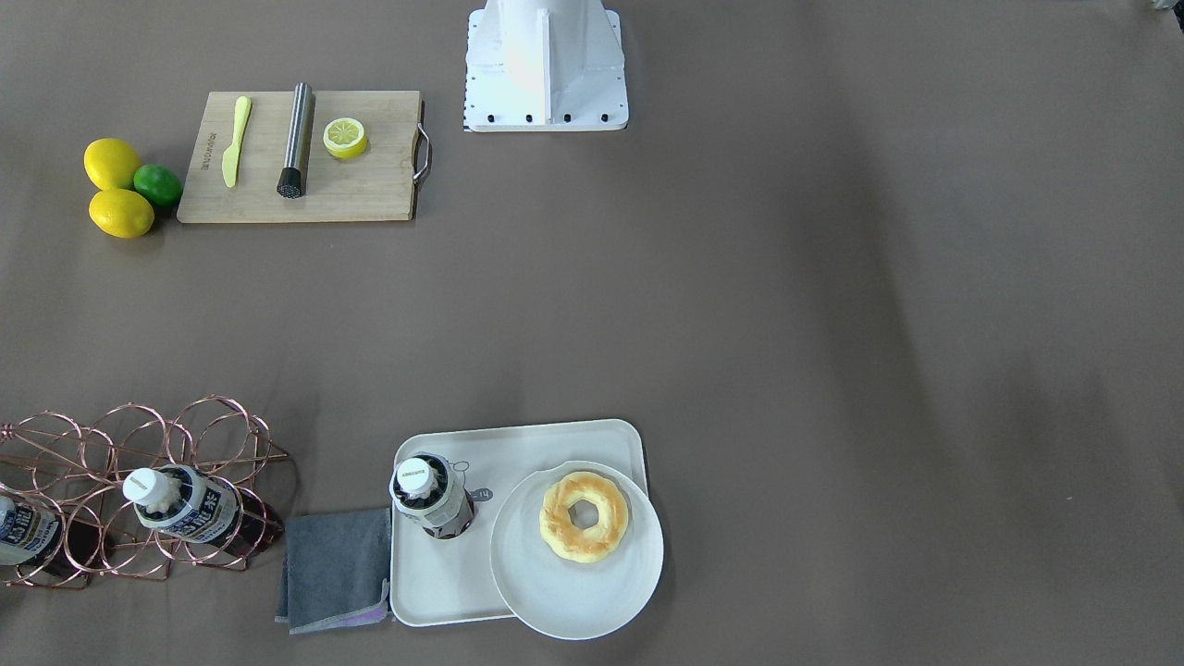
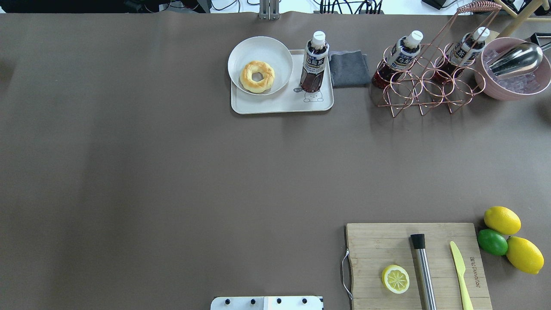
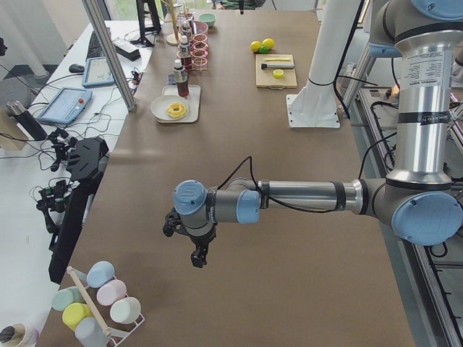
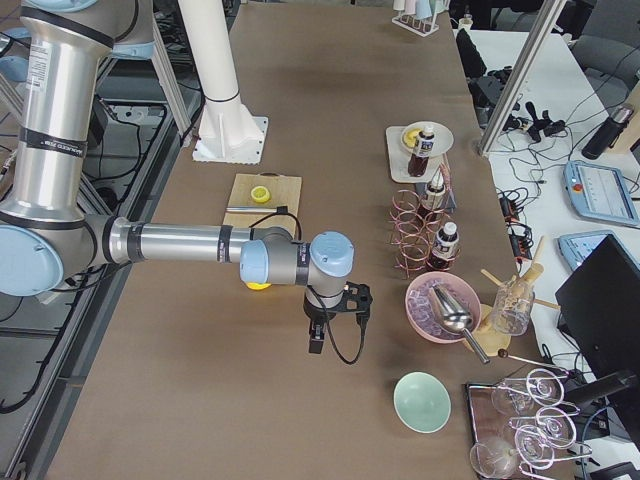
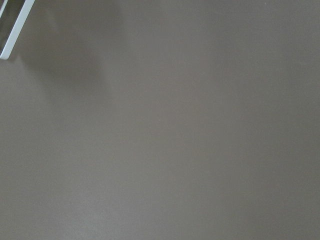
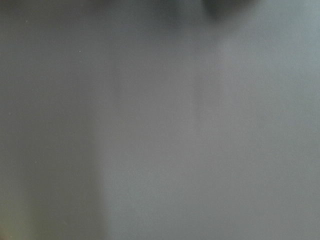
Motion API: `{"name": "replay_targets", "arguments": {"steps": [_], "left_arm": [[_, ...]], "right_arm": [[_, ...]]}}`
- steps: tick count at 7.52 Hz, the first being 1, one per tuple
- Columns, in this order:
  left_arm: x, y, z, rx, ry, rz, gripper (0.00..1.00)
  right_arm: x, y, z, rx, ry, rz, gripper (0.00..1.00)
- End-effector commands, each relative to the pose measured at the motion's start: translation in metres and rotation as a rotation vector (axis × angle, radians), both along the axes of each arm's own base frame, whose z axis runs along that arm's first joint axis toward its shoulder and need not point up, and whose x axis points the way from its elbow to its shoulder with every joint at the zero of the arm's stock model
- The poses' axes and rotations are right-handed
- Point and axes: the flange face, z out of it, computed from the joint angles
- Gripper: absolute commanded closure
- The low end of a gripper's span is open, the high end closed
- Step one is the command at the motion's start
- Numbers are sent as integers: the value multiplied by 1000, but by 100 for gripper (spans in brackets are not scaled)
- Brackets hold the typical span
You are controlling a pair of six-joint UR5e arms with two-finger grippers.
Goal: Place tea on tray
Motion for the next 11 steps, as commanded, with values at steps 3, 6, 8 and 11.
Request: {"name": "replay_targets", "arguments": {"steps": [3, 6, 8, 11], "left_arm": [[-3, 16, 14, -22, 6, -13, 1], [-4, 17, 15, -17, -3, -12, 1], [-4, 17, 15, -18, -1, -13, 1], [-4, 19, 19, -27, -3, -12, 1]], "right_arm": [[2, 0, -3, 4, -2, 7, 0], [3, 0, -4, 5, -4, 11, 0], [5, 0, -4, 5, -4, 14, 0], [6, 0, -5, 7, -4, 19, 0]]}}
